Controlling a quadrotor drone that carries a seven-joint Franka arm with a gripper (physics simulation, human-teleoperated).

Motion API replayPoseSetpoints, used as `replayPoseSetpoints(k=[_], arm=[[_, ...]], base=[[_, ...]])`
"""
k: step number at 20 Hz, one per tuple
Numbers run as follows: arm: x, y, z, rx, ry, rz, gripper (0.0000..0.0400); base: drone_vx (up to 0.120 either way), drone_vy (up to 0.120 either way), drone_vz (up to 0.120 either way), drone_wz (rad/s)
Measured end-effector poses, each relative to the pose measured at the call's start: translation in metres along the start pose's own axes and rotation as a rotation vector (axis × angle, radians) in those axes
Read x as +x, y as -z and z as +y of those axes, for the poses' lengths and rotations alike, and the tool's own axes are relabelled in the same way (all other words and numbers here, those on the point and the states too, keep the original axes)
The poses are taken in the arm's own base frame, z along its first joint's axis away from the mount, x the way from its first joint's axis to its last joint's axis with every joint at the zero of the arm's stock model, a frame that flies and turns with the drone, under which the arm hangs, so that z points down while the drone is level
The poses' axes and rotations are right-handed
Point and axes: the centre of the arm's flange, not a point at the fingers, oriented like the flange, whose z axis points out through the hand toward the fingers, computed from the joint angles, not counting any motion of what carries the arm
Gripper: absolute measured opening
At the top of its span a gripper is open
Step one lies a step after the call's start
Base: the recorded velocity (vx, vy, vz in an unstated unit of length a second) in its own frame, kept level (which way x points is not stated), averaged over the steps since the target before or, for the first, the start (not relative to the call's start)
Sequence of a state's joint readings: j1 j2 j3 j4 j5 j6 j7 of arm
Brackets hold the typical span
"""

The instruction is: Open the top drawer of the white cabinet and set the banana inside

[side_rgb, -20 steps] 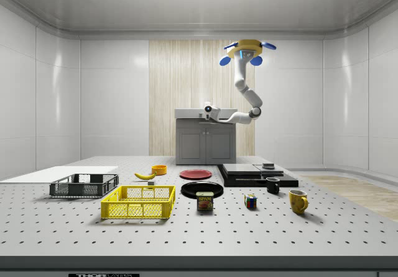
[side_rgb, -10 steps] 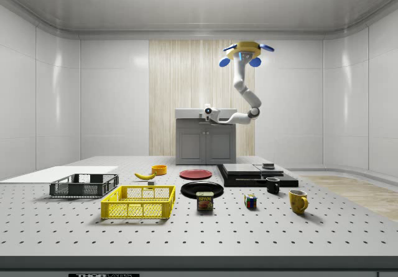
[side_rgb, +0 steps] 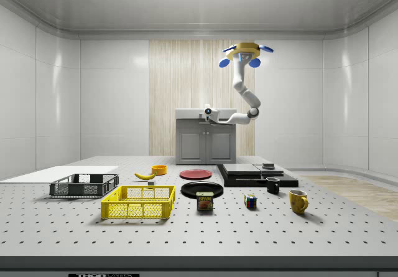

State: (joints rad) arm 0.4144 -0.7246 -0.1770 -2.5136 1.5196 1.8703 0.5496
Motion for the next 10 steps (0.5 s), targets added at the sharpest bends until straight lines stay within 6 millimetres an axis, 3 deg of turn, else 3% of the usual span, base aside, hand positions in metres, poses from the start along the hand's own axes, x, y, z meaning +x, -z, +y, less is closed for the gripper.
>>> replayPoseSetpoints(k=[10], arm=[[0.0,0.035,0.0,0.0,0.001,0.0,0.0112]], base=[[0.0,0.0,0.0,0.0]])
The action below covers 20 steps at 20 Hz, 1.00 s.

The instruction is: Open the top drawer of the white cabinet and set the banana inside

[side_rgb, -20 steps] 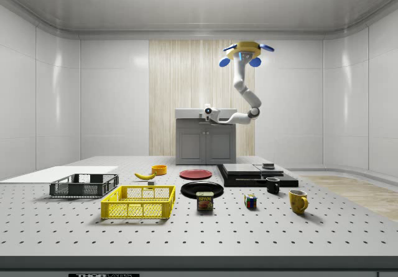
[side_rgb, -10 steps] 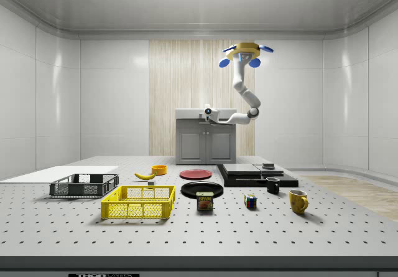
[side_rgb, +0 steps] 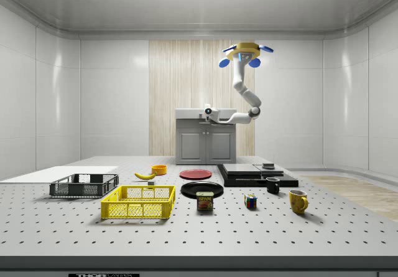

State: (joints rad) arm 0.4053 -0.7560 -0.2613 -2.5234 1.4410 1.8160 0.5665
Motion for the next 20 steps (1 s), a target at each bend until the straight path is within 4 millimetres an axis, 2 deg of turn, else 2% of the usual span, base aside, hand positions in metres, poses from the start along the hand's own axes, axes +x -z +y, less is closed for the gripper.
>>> replayPoseSetpoints(k=[2,5,7,9,13,20], arm=[[0.0,0.008,0.0,0.0,0.0,0.0,0.0109],[0.0,0.016,0.0,0.001,0.001,0.0,0.025],[0.0,0.015,0.0,0.001,0.001,0.0,0.0309],[0.0,0.01,0.0,0.001,0.001,-0.001,0.0345],[0.0,-0.004,0.0,0.001,0.001,-0.001,0.038],[0.0,-0.019,0.0,0.001,0.001,-0.001,0.0396]], base=[[0.0,0.0,0.0,0.0],[0.0,0.0,0.0,0.0],[0.0,0.0,0.0,0.0],[0.0,0.0,0.0,0.0],[0.0,0.0,0.0,0.0],[0.0,0.0,0.0,0.0]])
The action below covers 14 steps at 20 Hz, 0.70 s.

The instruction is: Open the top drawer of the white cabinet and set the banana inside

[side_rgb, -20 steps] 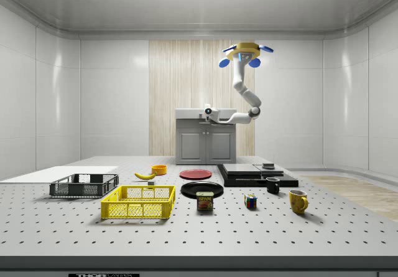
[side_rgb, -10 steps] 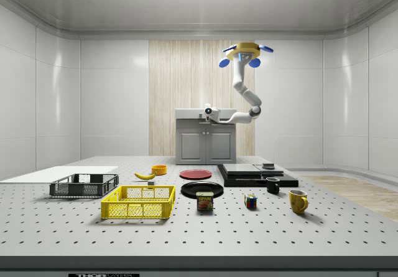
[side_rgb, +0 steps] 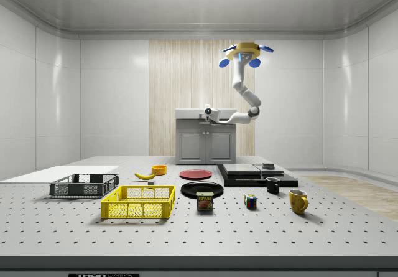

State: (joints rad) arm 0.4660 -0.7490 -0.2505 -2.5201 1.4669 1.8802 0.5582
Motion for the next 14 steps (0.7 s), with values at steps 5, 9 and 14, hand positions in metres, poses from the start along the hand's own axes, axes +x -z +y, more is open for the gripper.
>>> replayPoseSetpoints(k=[5,9,14], arm=[[0.0,-0.011,0.0,0.0,0.0,0.0,0.0399],[0.0,-0.015,0.0,0.0,0.0,0.0,0.0256],[0.0,-0.017,0.0,-0.001,0.005,0.001,0.0156]], base=[[0.0,0.0,0.0,0.0],[0.0,0.0,0.0,0.0],[0.0,0.0,0.0,0.0]])
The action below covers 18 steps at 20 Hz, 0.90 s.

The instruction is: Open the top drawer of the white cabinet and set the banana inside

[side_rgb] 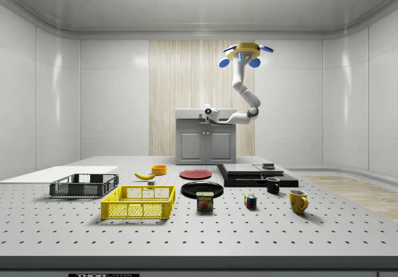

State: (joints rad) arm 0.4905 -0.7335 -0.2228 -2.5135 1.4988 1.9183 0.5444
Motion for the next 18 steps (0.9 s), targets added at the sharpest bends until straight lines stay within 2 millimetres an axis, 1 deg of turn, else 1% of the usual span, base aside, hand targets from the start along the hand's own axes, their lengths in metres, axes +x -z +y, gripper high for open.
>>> replayPoseSetpoints(k=[1,3,7,12,13,14,16,18], arm=[[0.005,0.0,0.002,0.004,0.03,-0.004,0.0144],[0.003,0.003,0.002,0.003,0.021,-0.003,0.0129],[0.001,0.011,0.001,-0.002,-0.003,0.001,0.0137],[0.001,0.031,0.001,-0.006,-0.008,0.004,0.0141],[-0.005,0.036,-0.002,-0.012,-0.033,0.009,0.0187],[0.004,0.041,0.003,-0.009,0.011,0.009,0.0169],[0.003,0.051,0.002,-0.006,0.008,0.006,0.0144],[0.002,0.061,0.002,-0.004,0.004,0.004,0.0129]], base=[[0.0,0.0,0.0,0.0],[0.0,0.0,0.0,0.0],[0.0,0.0,0.0,0.0],[0.0,0.0,0.0,0.0],[0.0,0.0,0.0,0.0],[0.0,0.0,0.0,0.0],[0.0,0.0,0.0,0.0],[0.0,0.0,0.0,0.0]])
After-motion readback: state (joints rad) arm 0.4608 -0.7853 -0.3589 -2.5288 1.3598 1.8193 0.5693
